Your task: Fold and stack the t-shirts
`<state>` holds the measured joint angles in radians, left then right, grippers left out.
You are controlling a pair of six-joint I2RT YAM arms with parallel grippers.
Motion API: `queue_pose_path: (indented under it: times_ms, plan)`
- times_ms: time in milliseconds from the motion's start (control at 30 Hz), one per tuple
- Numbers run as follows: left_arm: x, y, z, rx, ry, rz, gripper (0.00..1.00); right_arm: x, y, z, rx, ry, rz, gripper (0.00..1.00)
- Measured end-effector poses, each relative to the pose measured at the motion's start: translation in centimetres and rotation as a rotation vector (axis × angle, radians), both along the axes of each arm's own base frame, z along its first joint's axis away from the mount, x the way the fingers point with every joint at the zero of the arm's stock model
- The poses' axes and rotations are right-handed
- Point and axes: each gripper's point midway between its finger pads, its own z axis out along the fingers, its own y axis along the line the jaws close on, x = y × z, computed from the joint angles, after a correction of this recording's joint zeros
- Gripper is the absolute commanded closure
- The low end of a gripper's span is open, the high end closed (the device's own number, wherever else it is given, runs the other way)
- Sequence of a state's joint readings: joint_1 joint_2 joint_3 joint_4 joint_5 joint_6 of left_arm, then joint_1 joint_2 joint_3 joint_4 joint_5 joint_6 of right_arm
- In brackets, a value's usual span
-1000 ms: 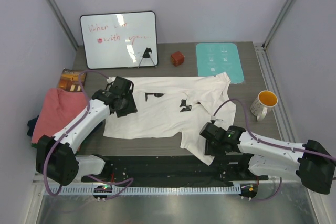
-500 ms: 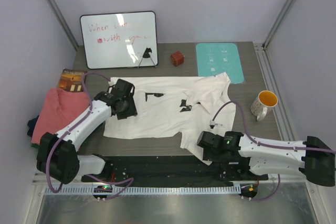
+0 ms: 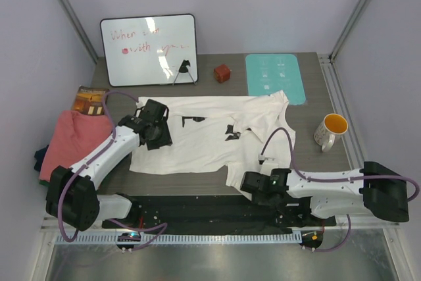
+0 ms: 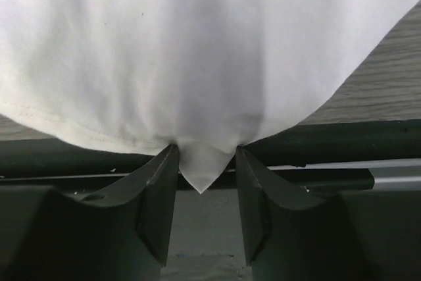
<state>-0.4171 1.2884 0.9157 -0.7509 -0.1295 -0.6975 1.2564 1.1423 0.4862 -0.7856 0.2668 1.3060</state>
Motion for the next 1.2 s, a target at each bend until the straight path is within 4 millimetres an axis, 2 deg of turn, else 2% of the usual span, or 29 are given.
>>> queue_pose_path:
  times_ms: [67, 100, 133, 400, 700, 1000, 1100, 1200]
  plan:
    - [-0.1, 0.0, -0.1, 0.002, 0.003, 0.000, 0.54, 0.1, -0.1, -0.4, -0.024, -0.008, 0.000, 0.81]
    - [-0.1, 0.1, -0.2, 0.002, 0.005, 0.000, 0.54, 0.2, 0.1, -0.4, -0.022, -0.010, -0.005, 0.96]
    - [-0.2, 0.1, -0.2, 0.003, 0.007, 0.000, 0.54, 0.2, 0.6, -0.4, -0.011, -0.010, -0.004, 0.99]
    - [-0.3, 0.1, -0.3, 0.004, 0.009, 0.001, 0.54, 0.1, 0.9, -0.1, -0.010, -0.014, -0.009, 0.99]
    - [-0.4, 0.6, -0.6, 0.024, 0.011, 0.012, 0.51, 0.8, 1.2, 1.8, 0.009, -0.054, -0.020, 0.99]
    - [-0.3, 3.6, -1.1, 0.150, 0.012, 0.126, 0.51, 2.7, 2.5, 5.0, 0.035, -0.144, -0.024, 0.99]
    - [-0.3, 4.9, -2.6, 0.164, 0.050, 0.196, 0.51, 3.3, 2.7, 5.9, 0.034, -0.178, -0.023, 0.99]
    - [-1.9, 7.3, -5.0, 0.191, 0.119, 0.290, 0.51, 4.1, 2.6, 6.8, 0.025, -0.209, -0.022, 0.99]
